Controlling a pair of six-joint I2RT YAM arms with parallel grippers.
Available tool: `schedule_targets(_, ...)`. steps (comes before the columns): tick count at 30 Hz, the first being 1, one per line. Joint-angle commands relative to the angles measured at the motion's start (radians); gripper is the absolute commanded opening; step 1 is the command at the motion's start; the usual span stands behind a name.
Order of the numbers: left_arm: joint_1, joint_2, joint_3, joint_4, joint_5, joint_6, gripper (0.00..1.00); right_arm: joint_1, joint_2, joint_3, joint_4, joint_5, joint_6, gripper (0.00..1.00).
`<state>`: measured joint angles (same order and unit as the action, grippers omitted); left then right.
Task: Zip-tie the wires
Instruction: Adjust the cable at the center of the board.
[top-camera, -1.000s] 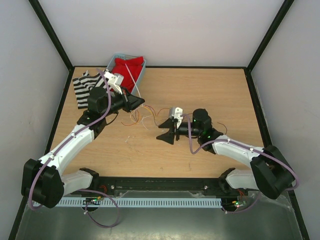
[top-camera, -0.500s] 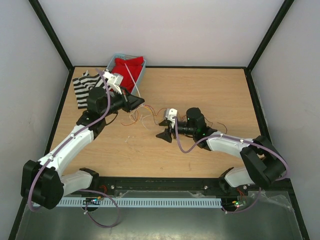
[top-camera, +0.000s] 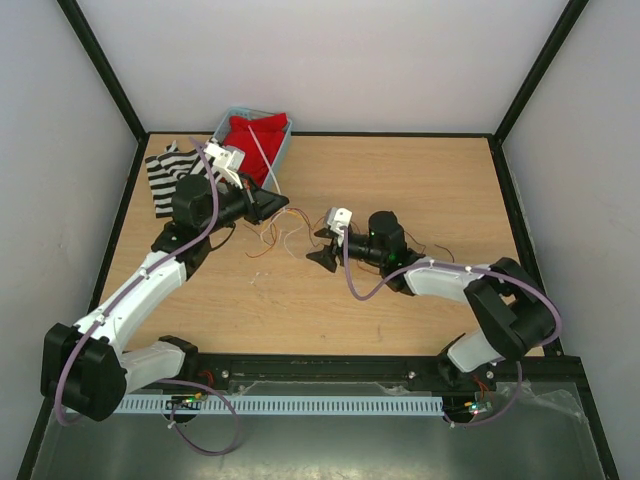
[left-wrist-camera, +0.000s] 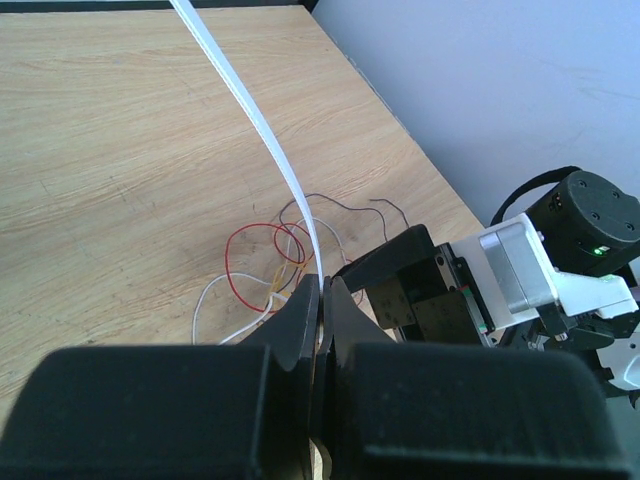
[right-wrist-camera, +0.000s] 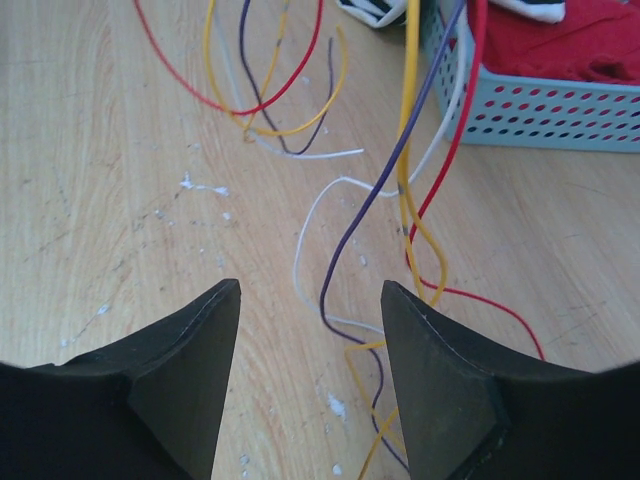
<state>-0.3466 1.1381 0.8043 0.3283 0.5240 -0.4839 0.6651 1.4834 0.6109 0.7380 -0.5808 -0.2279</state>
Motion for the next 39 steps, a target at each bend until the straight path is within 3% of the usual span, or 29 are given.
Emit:
schedule_targets(1,-0.007,-0.02,0.011,0.029,0.016,-0.013,0.0,0.002,0.038,0.015,0.161,0.035,0.047,0.67)
schedule_targets(7,-0.011,-0.008,0.014,0.029,0.006,-0.01,0.0,0.002,0.104,0.02,0.273,0.057,0.107,0.5)
schedule_targets(12,-0.009,-0.005,0.012,0.029,-0.006,-0.005,0.0,0.002,0.075,-0.005,0.274,0.053,0.1,0.15)
schedule_targets(15,0.001,-0.011,0.004,0.029,-0.016,-0.001,0.0,0.002,0.03,-0.032,0.244,0.038,0.088,0.0)
schedule_targets(24,0.029,-0.002,-0.007,0.029,-0.005,-0.007,0.0,-0.003,-0.117,-0.05,0.013,-0.082,0.077,0.0)
schedule_targets(30,0.031,0.006,-0.006,0.029,-0.001,-0.007,0.0,-0.011,-0.205,-0.013,-0.143,-0.079,0.073,0.0)
schedule_targets(39,0.031,0.0,-0.01,0.029,0.004,-0.009,0.0,-0.049,-0.296,0.002,-0.199,-0.07,0.122,0.0)
